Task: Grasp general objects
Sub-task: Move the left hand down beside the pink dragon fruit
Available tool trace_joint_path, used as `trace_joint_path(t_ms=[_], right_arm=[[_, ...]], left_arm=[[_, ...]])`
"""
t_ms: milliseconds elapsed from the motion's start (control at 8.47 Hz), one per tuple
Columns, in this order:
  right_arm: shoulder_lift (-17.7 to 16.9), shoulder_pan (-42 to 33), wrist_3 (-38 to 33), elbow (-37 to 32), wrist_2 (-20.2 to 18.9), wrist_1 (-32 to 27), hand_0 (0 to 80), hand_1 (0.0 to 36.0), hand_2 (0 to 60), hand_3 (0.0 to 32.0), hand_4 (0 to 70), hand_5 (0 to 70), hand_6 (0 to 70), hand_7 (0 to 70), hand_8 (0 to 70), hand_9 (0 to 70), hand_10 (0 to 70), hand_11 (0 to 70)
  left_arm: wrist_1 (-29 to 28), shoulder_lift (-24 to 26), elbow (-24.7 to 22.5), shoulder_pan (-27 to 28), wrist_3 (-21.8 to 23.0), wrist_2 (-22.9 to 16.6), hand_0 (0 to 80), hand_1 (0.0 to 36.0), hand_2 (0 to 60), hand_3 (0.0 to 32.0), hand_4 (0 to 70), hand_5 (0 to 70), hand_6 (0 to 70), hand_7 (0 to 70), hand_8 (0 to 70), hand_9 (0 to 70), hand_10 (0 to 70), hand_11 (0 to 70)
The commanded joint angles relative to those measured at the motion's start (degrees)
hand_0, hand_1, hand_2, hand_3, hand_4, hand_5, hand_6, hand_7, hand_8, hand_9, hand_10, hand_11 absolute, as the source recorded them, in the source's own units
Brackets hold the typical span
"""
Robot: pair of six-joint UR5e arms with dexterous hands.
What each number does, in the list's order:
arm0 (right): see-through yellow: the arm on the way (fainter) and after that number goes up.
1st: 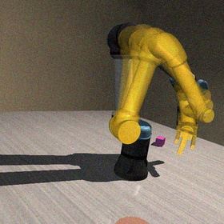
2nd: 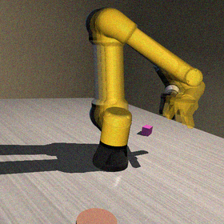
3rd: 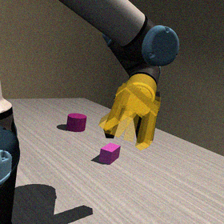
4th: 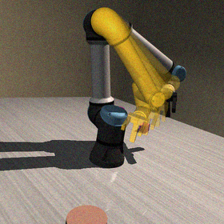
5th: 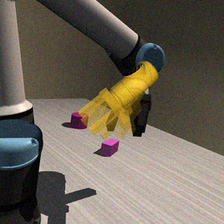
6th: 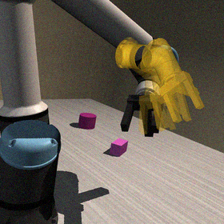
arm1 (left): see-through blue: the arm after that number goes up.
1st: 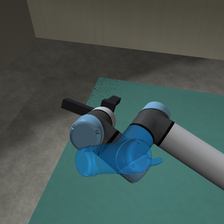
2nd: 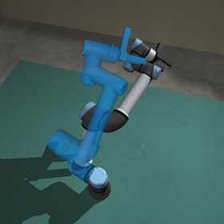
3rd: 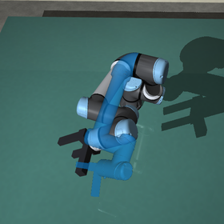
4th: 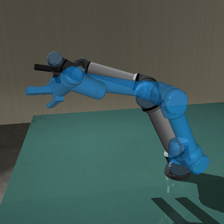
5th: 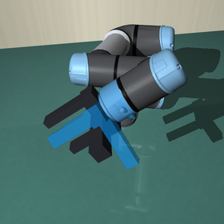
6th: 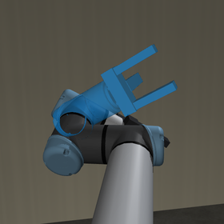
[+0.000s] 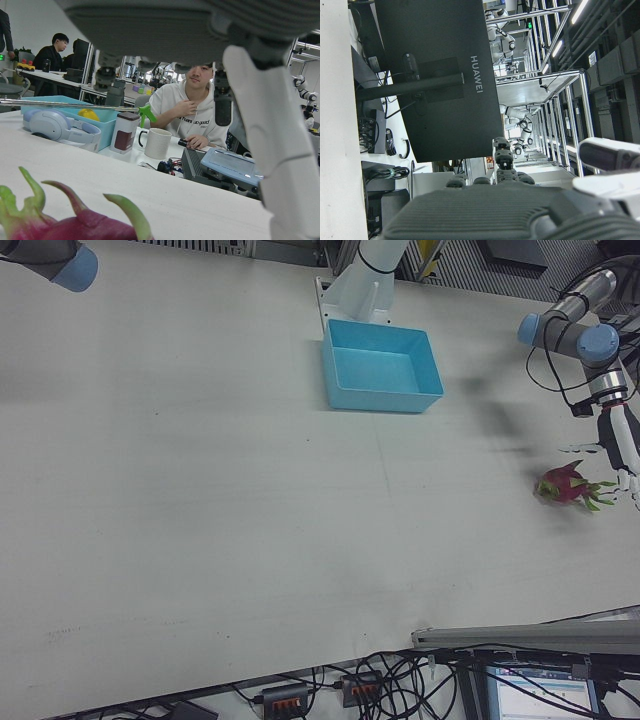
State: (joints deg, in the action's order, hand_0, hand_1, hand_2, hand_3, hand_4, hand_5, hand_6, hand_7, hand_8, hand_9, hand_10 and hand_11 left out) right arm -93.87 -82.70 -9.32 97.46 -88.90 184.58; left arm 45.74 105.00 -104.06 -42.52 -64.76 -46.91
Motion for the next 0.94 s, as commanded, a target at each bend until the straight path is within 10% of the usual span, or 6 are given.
trace_joint_path(t_ms=[0,236,827], right_arm=[[0.00,0.00,0.00,0.01,-0.05,-0.01,0.0,0.0,0.0,0.0,0.0,0.0,0.0,0.0,0.0,0.0,0.0,0.0],[0.00,0.00,0.00,0.01,-0.05,0.08,0.0,0.0,0.0,0.0,0.0,0.0,0.0,0.0,0.0,0.0,0.0,0.0],[0.00,0.00,0.00,0.01,0.04,-0.01,0.0,0.0,0.0,0.0,0.0,0.0,0.0,0.0,0.0,0.0,0.0,0.0]], left_arm=[[-0.48,-1.55,0.53,4.98,-0.02,4.98,68.1,33.0,12.2,19.2,0.0,0.0,0.0,0.0,2.8,0.6,0.0,2.2],[1.97,-1.46,0.53,7.00,-0.02,10.22,80.0,36.0,15.6,18.4,0.0,0.0,0.0,0.0,3.5,1.2,0.0,3.8],[-0.03,-1.02,6.06,8.34,-0.02,13.33,80.0,36.0,25.1,17.4,0.0,0.0,0.0,0.0,3.6,1.0,0.3,4.6]])
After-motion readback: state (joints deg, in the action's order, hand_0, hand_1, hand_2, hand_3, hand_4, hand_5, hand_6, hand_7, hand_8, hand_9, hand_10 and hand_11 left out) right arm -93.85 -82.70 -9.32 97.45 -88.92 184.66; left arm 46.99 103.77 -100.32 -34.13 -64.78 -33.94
